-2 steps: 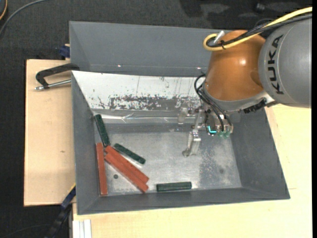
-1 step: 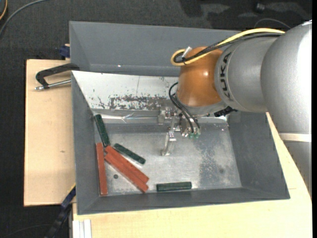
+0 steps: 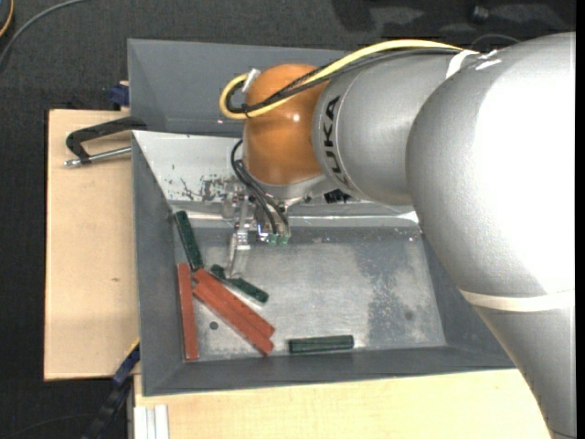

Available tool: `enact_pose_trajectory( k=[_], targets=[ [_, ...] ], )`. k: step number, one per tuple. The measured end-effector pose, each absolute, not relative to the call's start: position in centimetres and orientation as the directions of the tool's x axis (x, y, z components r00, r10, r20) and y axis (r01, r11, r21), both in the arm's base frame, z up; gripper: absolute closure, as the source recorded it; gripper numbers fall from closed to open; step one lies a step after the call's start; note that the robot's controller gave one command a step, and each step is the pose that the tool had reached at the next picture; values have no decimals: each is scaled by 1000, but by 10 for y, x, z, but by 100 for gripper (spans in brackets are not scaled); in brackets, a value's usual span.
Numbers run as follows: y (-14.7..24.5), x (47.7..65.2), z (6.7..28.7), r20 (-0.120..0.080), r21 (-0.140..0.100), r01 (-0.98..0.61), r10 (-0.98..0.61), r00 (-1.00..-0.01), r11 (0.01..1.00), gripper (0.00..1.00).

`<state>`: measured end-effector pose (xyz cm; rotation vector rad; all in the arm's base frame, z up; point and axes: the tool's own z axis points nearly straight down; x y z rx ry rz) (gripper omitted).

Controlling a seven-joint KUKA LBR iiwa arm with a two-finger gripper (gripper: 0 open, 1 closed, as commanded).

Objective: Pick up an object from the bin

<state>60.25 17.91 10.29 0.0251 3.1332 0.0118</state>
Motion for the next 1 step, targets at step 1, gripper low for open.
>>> enact_pose_trajectory(
  k=[1],
  targets=[
    [183,588,103,1,2,342,342,-940,940,0]
  ],
)
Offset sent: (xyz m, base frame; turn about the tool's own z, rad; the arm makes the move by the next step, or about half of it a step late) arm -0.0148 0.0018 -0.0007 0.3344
